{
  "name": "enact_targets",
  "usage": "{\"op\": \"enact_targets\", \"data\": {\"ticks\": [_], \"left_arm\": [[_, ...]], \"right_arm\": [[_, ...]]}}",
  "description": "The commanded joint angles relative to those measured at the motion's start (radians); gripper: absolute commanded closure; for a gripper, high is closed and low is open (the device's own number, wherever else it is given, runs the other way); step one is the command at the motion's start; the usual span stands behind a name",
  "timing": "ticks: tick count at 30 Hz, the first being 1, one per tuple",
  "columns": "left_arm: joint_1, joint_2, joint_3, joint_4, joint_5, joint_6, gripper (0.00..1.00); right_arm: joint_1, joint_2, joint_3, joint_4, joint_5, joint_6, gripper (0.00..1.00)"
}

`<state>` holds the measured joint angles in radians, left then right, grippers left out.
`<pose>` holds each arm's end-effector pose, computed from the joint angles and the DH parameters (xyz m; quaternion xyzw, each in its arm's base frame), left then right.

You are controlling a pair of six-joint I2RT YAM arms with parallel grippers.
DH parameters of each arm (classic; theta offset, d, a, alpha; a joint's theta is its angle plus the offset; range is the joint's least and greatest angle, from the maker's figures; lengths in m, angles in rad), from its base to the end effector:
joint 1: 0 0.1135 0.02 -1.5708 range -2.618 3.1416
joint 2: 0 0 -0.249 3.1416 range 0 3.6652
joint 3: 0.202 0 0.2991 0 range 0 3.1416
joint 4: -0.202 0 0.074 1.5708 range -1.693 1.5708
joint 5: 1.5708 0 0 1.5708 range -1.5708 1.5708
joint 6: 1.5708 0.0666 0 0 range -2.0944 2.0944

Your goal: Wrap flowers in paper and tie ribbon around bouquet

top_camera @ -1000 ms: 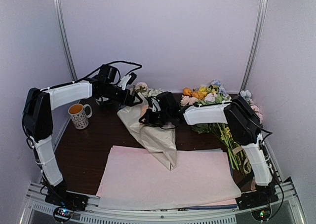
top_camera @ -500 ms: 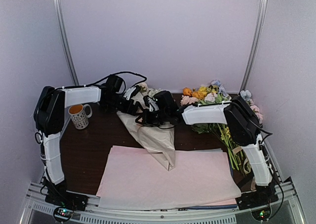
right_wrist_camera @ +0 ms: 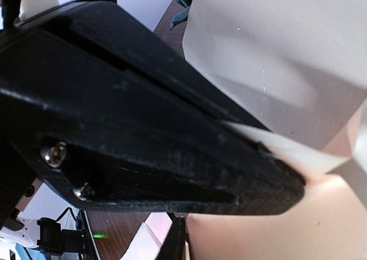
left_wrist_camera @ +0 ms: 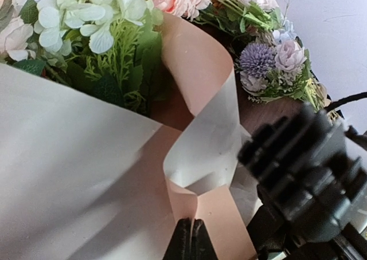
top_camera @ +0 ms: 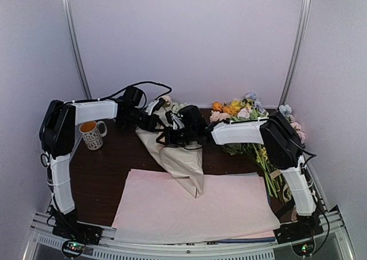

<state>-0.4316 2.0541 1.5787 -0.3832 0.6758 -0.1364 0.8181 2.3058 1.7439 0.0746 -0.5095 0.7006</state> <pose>0.4422 -0.2495 0.1579 0.2444 0.8577 -0.3904 0.2287 0.3753 0.4482 0.1310 -0.1784 0.8201 0.5001 0.2133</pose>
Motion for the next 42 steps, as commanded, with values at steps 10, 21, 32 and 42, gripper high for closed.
{"op": "enact_targets", "data": {"ticks": [10, 21, 32, 42], "left_arm": [[0.035, 0.023, -0.015, 0.057, -0.219, 0.000, 1.00], [0.037, -0.001, -0.039, 0.136, -0.234, -0.032, 0.83], [0.021, -0.382, -0.430, 0.262, -0.282, -0.179, 0.21], [-0.006, -0.413, -0.639, 0.276, -0.412, -0.210, 0.20]], "right_arm": [[0.001, -0.236, -0.212, -0.104, 0.028, -0.166, 0.71], [0.064, -0.189, -0.349, -0.198, 0.053, -0.220, 0.72], [0.067, -0.124, -0.296, -0.223, 0.069, -0.183, 0.72], [0.067, -0.126, -0.297, -0.221, 0.069, -0.173, 0.72]]}}
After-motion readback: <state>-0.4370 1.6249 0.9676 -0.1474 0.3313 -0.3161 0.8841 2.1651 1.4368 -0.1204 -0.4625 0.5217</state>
